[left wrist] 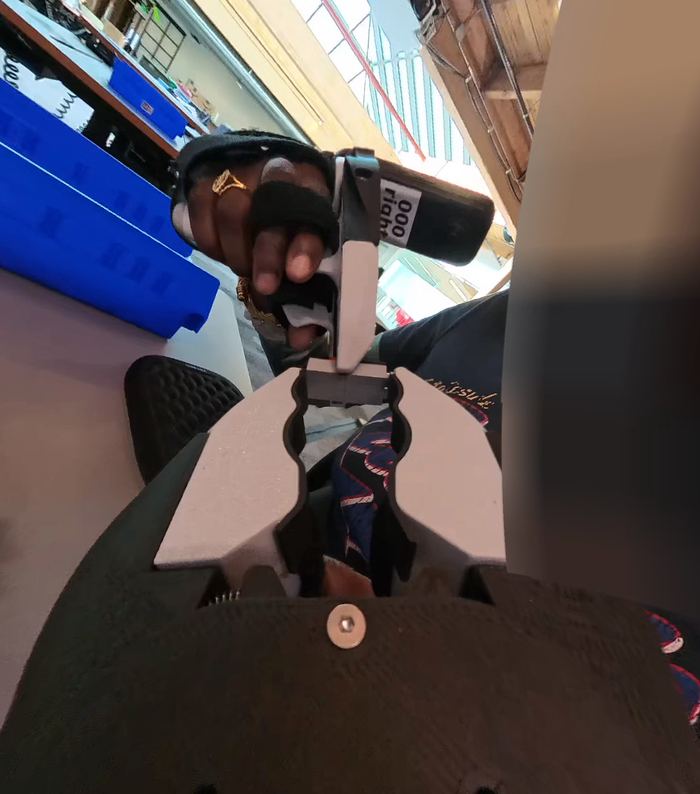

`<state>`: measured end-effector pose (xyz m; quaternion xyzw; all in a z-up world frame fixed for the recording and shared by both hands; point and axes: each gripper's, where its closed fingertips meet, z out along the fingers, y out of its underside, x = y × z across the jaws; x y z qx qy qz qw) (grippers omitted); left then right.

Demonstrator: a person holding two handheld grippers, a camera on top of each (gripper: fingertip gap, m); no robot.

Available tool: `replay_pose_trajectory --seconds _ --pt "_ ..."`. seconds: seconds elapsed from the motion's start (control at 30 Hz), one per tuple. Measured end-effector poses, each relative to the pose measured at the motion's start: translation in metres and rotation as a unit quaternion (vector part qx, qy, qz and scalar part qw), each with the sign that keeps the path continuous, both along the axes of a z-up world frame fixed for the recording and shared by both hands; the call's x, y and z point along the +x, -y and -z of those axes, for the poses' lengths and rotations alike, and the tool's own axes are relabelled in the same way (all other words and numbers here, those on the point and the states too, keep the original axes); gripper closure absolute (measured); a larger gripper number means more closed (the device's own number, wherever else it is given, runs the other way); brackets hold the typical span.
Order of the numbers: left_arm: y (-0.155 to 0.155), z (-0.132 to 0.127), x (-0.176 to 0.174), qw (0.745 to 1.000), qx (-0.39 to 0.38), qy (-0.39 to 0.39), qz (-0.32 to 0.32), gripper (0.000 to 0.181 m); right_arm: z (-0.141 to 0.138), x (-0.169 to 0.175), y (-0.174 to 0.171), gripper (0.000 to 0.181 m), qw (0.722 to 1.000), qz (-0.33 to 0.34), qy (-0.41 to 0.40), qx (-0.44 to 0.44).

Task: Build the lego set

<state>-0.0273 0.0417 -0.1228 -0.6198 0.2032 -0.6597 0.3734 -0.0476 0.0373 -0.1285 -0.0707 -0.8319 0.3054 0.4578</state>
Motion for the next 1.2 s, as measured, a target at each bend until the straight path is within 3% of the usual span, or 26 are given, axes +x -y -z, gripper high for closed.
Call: replay_pose_trajectory --seconds 0.1,0.17,0.23,0.3,0.37,0.43,0.53,0.63,0.73,0.87,1.07,1.2 --pt "-0.004 -0.001 -0.006 1.0 0.001 -0.002 -0.016 0.145 -0.002 -0.006 -0.007 0.164 0.998 0.04 -0.023 -0.043" --pt "-0.007 0.001 -0.013 0.999 0.018 -0.02 -0.032 0.138 -0.004 -0.007 -0.018 0.164 0.989 0.085 -0.034 -0.116" --pt "-0.016 0.019 -0.029 0.988 0.054 -0.111 -0.089 0.132 -0.003 -0.004 -0.031 0.165 0.966 0.136 -0.049 -0.213" --pt "-0.032 0.052 -0.06 0.943 0.091 -0.262 -0.182 0.128 0.0 0.001 -0.05 0.164 0.924 0.201 -0.066 -0.318" --pt "-0.041 0.081 -0.088 0.889 0.114 -0.378 -0.23 0.125 0.008 0.008 -0.063 0.165 0.868 0.239 -0.074 -0.429" --pt "-0.047 0.109 -0.103 0.849 0.101 -0.462 -0.234 0.124 0.016 0.014 -0.07 0.165 0.816 0.252 -0.07 -0.516" --pt "-0.056 0.14 -0.097 0.827 0.092 -0.519 -0.194 0.124 0.026 0.016 -0.075 0.165 0.771 0.251 -0.067 -0.581" --pt "-0.066 0.146 -0.083 0.825 0.117 -0.527 -0.167 0.129 0.03 0.011 -0.073 0.165 0.771 0.243 -0.043 -0.586" --pt "-0.072 0.139 -0.069 0.845 0.115 -0.501 -0.152 0.14 0.036 0.01 -0.072 0.165 0.788 0.256 -0.034 -0.559" --pt "-0.078 0.145 -0.067 0.848 0.08 -0.502 -0.146 0.164 0.043 0.01 -0.075 0.165 0.788 0.268 -0.03 -0.553" --pt "-0.079 0.144 -0.063 0.865 -0.006 -0.458 -0.206 0.164 0.048 0.011 -0.081 0.165 0.786 0.278 -0.035 -0.551" --pt "-0.084 0.143 -0.059 0.854 -0.054 -0.439 -0.273 0.164 0.054 0.011 -0.086 0.165 0.794 0.291 -0.037 -0.532"
